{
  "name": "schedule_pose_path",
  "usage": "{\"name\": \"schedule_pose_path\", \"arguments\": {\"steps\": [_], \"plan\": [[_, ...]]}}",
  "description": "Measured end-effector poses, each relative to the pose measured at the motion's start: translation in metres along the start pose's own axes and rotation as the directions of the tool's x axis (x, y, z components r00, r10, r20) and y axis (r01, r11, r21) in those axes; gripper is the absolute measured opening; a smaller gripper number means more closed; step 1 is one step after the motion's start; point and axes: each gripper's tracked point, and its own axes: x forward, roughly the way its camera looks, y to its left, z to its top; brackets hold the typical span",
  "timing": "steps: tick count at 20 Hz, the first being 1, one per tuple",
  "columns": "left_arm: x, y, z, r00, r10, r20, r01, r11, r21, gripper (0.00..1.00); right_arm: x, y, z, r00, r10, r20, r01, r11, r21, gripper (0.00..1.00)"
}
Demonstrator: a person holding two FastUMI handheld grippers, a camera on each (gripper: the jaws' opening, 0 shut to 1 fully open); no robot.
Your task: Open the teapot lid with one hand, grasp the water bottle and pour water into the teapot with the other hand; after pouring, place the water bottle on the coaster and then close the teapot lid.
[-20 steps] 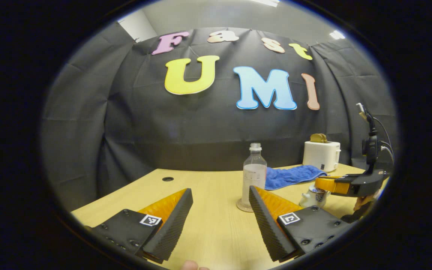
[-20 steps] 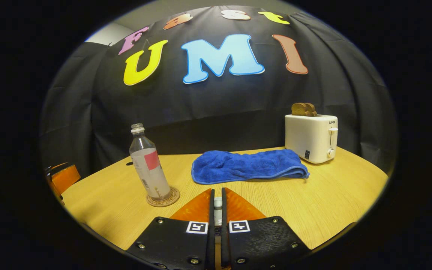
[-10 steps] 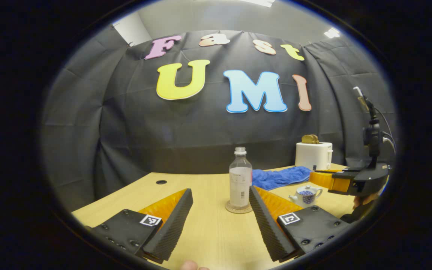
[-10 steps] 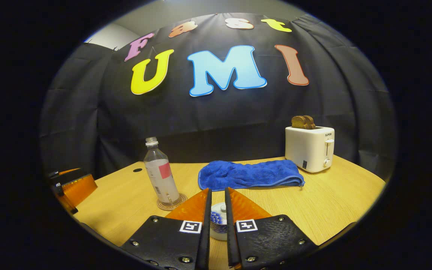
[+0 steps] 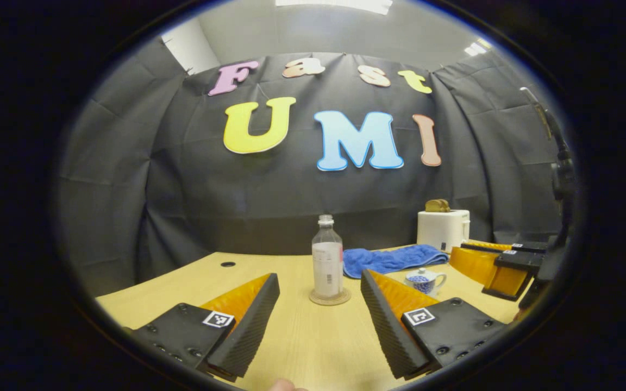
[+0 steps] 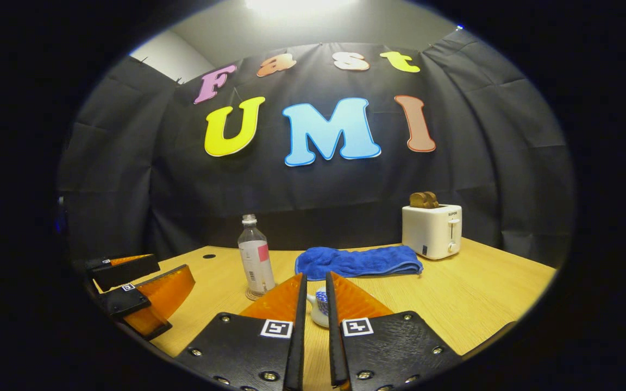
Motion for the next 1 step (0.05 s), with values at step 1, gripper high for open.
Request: {"name": "schedule_pose_path", "arguments": {"steps": [1], "plan": [[-0.0021, -0.0012, -0.0018, 1.0, 0.007, 0.002, -0.007, 1.0, 0.0, 1.0, -0.0034, 0.0016, -0.0026, 1.0, -0.001, 0.002, 0.001, 1.0, -0.011, 0.19]]}}
